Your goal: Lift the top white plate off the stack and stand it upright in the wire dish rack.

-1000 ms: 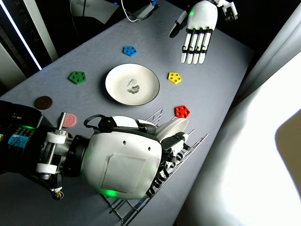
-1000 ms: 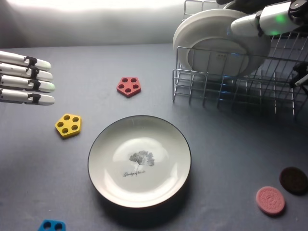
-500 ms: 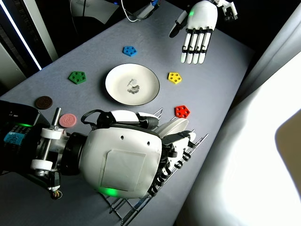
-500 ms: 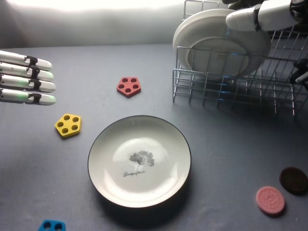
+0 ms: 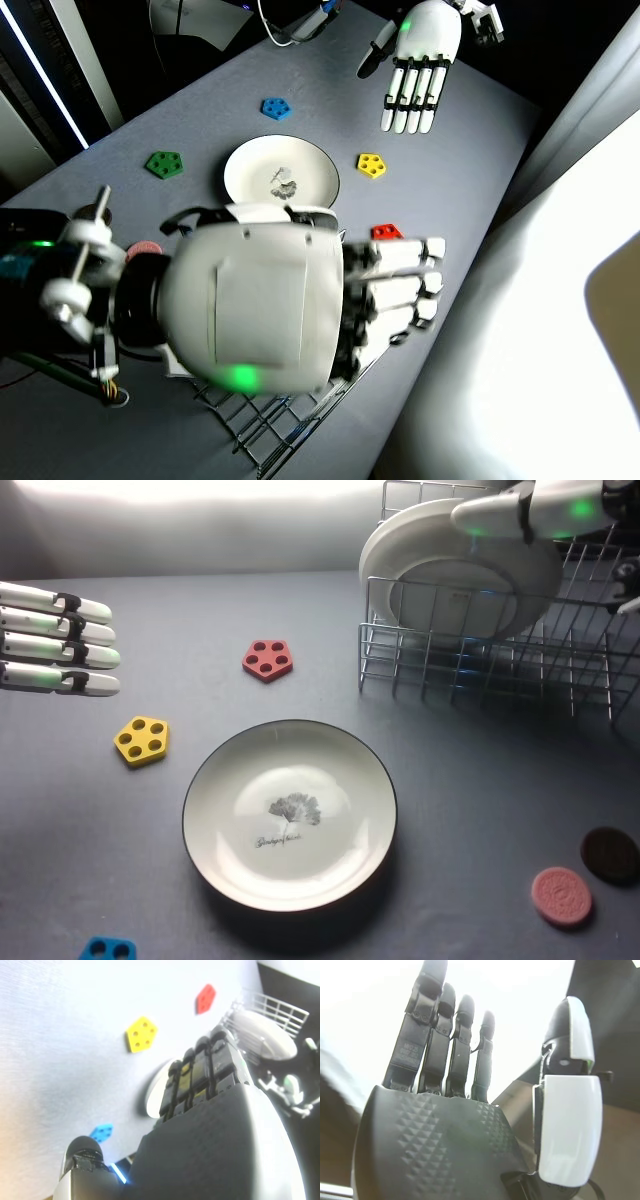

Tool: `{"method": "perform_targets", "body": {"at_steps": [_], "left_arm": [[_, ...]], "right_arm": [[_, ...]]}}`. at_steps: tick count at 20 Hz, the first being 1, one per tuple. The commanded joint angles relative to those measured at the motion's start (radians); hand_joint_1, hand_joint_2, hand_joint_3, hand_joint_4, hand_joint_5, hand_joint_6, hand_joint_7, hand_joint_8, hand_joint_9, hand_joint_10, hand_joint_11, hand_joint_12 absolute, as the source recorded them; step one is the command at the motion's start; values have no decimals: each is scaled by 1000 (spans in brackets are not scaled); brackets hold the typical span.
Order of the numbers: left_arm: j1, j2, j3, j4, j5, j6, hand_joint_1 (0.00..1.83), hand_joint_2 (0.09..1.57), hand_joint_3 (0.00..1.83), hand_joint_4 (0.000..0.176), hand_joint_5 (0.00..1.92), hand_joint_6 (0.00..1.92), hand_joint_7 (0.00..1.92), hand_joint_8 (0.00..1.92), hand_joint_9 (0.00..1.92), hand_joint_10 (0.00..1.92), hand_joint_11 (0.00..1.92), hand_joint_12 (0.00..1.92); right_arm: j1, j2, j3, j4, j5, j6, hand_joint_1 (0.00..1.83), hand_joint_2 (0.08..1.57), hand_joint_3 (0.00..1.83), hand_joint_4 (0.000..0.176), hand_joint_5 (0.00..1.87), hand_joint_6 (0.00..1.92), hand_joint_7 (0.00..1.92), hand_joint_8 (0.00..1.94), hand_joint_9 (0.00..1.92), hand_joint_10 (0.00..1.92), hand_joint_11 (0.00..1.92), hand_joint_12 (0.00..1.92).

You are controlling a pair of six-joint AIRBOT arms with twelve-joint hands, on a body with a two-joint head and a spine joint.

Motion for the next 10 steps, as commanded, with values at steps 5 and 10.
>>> {"method": "perform_targets", "body": {"at_steps": [5,10], "left_arm": [[-22,5,7,-85,-53,1,22,926,1,0,0,0,0,0,0,0,0,0],[-21,5,2,-87,-66,2,0,925,1,0,0,0,0,0,0,0,2,1]], "right_arm": [[4,17,10,-150,236,-32,913,931,0,109,397,0,424,0,471,0,678,0],[4,20,-2,-305,310,-143,851,940,2,131,253,0,335,0,381,0,590,0]]}}
